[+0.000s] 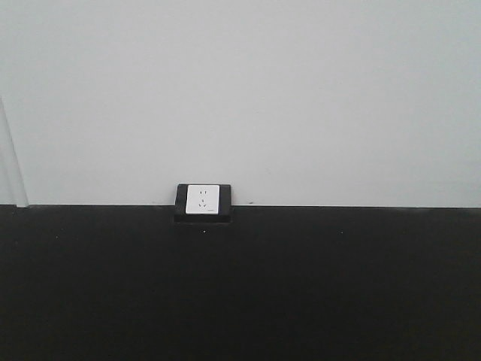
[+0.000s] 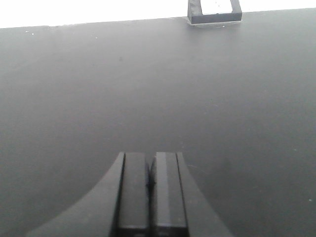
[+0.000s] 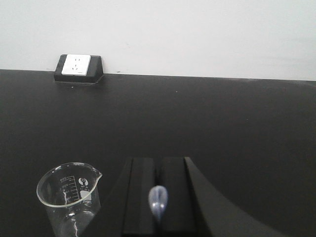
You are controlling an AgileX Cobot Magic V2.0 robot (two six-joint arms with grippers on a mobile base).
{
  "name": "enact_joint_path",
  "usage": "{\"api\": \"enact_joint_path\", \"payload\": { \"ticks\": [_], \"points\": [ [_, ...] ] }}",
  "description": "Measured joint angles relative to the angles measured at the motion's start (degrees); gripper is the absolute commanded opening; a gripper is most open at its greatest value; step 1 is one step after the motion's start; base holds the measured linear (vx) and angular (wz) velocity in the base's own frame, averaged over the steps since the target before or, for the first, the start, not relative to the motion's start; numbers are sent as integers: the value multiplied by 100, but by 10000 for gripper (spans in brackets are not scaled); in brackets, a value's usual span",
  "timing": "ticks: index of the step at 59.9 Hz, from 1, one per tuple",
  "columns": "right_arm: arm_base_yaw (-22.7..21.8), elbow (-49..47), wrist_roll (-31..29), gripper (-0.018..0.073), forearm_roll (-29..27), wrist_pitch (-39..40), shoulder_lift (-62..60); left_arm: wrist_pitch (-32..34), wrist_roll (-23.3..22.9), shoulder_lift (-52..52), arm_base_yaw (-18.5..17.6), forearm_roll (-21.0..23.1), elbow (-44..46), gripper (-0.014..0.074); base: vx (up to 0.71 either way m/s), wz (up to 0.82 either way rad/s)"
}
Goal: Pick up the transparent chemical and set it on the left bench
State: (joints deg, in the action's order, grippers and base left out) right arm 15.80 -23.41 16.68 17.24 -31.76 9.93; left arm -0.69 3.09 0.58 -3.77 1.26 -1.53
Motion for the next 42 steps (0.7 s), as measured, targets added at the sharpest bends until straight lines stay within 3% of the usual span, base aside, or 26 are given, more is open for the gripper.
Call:
{"api": "enact_joint_path", "payload": {
  "ticks": [42],
  "points": [
    [0, 0, -4, -3, -6, -98, 0, 0, 0, 0, 0, 0, 0, -3, 0, 0]
  ]
}}
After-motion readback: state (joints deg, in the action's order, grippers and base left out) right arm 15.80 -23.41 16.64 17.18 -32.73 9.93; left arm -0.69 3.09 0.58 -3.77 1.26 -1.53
